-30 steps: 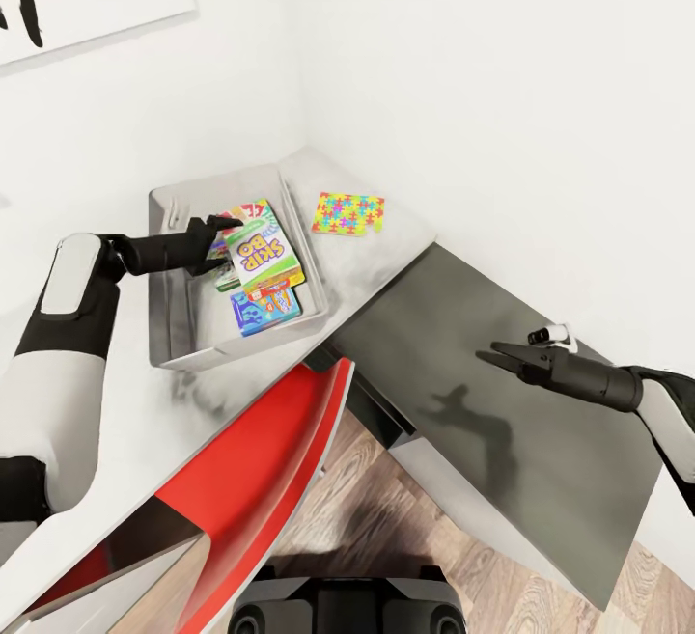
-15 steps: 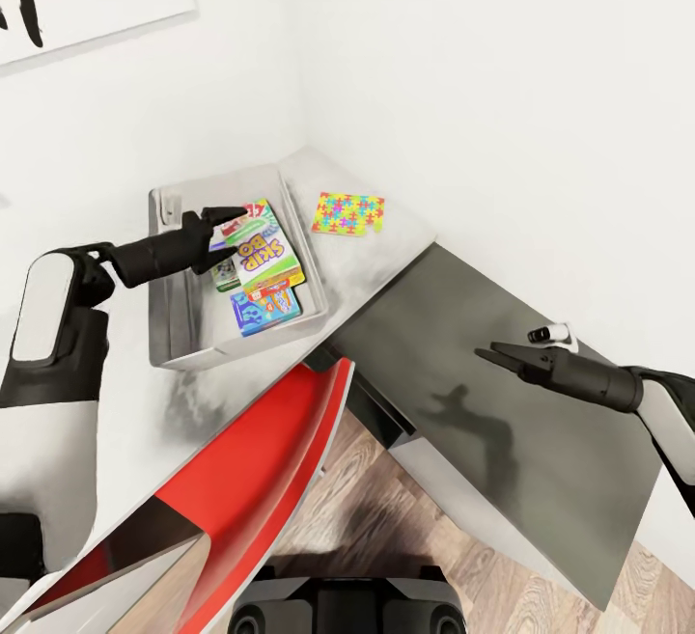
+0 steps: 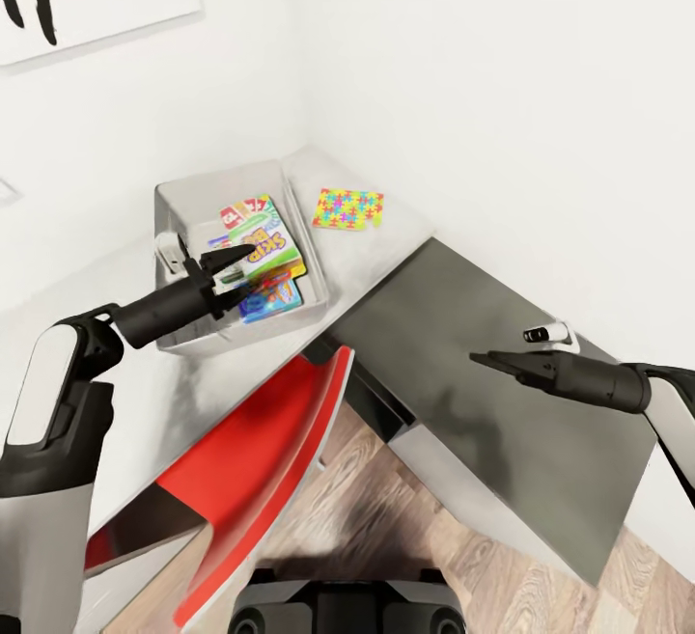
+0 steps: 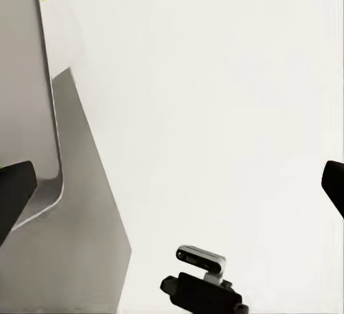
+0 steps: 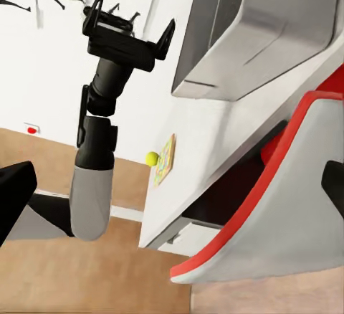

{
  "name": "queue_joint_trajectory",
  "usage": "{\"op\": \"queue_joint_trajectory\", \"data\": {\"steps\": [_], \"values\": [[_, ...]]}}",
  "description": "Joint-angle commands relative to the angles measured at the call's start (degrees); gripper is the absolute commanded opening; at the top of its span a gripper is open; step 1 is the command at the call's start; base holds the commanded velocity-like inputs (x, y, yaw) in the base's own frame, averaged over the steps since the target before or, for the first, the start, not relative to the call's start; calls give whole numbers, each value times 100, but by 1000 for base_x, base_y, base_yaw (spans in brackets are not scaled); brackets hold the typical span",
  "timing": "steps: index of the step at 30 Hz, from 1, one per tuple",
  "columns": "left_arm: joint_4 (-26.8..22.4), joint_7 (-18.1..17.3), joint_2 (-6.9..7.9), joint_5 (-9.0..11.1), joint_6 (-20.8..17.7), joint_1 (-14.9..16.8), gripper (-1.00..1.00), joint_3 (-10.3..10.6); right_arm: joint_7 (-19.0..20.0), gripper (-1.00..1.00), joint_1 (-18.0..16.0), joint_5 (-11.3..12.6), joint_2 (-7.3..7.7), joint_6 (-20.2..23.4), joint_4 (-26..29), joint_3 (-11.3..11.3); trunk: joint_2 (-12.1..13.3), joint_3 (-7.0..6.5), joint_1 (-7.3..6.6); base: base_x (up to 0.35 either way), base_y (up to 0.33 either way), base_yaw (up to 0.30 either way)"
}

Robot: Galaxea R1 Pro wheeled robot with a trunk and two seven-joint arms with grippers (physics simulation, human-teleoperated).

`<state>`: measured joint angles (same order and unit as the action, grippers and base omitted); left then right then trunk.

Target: Put all the toys in the child's room - the three board games (two on the bed and one on the table), the two jigsaw puzzles on the table, and the tennis ball on the table - inside the toy box on the table in the child's room.

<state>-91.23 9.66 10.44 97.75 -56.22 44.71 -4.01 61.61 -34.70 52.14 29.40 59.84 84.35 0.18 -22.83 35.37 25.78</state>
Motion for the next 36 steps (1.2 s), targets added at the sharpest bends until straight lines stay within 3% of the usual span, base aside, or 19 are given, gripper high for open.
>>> {"op": "queue_joint_trajectory", "data": {"steps": [1, 7, 11, 24, 36], "values": [[-20, -73, -6, 72, -20, -69, 100, -10, 15, 100, 2, -5, 3, 16, 23, 1, -9, 0, 1, -235, 0, 0], [-66, -556, -12, 105, -20, -266, 100, -30, -4, 100, 17, -9, 4, 16, 107, 0, -9, -49, 1, -153, 0, 0], [-76, -689, -14, 113, -18, -323, 100, -34, -129, 100, 27, -5, 4, 16, 167, -5, -9, -85, 1, -64, 0, 0], [-86, -816, 17, 116, -13, -376, 100, -64, -552, 100, 79, 5, 2, 16, 351, -9, -9, -203, 1, -19, 0, 0], [-88, -856, 66, 88, -24, -494, 100, -334, -628, 100, 100, 7, -12, 16, 391, -9, -9, -315, 1, -2, 0, 31]]}}
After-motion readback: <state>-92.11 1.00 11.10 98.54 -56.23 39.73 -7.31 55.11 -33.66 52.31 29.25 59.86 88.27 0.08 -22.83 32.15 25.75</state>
